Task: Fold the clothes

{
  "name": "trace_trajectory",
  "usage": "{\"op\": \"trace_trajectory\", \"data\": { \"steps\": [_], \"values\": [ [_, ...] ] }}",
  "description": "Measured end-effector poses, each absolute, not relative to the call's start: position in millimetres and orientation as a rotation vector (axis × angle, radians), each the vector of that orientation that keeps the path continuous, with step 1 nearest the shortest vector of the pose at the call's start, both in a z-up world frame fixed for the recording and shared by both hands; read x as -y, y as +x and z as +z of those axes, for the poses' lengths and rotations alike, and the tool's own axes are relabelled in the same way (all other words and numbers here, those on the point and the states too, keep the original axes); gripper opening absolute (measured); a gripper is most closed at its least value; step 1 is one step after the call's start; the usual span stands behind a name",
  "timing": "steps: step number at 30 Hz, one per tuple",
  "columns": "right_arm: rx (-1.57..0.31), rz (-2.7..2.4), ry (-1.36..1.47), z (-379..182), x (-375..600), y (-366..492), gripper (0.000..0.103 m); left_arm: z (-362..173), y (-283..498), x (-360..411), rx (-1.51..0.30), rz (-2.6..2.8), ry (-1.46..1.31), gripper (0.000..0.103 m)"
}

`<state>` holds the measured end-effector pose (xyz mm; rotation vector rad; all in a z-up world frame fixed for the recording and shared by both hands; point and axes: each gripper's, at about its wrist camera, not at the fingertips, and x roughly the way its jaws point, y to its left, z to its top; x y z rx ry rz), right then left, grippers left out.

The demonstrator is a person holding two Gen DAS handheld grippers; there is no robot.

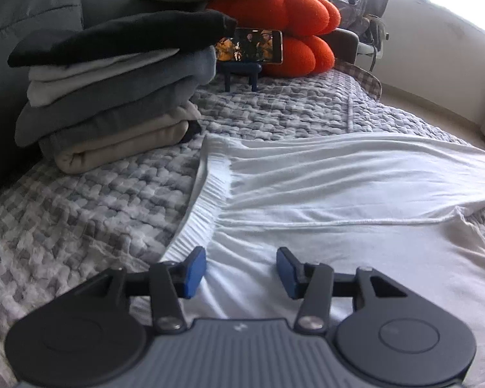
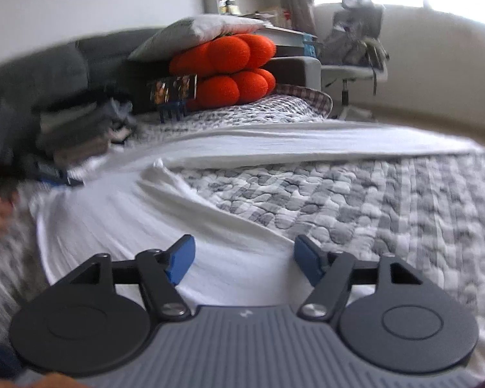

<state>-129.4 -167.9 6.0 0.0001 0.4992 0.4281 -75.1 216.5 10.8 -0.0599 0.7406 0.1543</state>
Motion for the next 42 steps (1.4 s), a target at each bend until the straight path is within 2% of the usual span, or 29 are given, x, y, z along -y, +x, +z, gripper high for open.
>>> {"op": "trace_trajectory", "data": {
  "steps": [17, 29, 33, 42],
  "values": [
    [-0.494, 0.233, -0.028, 3.9, 217.6, -171.6, 0.073, 29.4, -119.7, -240.2, -0.755, 0.228, -0.036, 0.052],
    [-0.459, 0.102, -0.069, -3.5, 250.2, -198.3, 0.076, 8.3, -132.2, -236.3, -0.818, 0.28, 0.054, 0.056],
    [-0.459, 0.034, -0.087, -3.4, 272.0, -213.0, 0.08, 10.5, -138.1, -239.1, -0.831, 0.293, 0.034, 0.056],
    [-0.532, -0.151, 0.02, -2.2, 349.6, -247.1, 0.082, 21.8, -156.3, -255.8, -0.872, 0.289, -0.096, 0.056]
  ]
}}
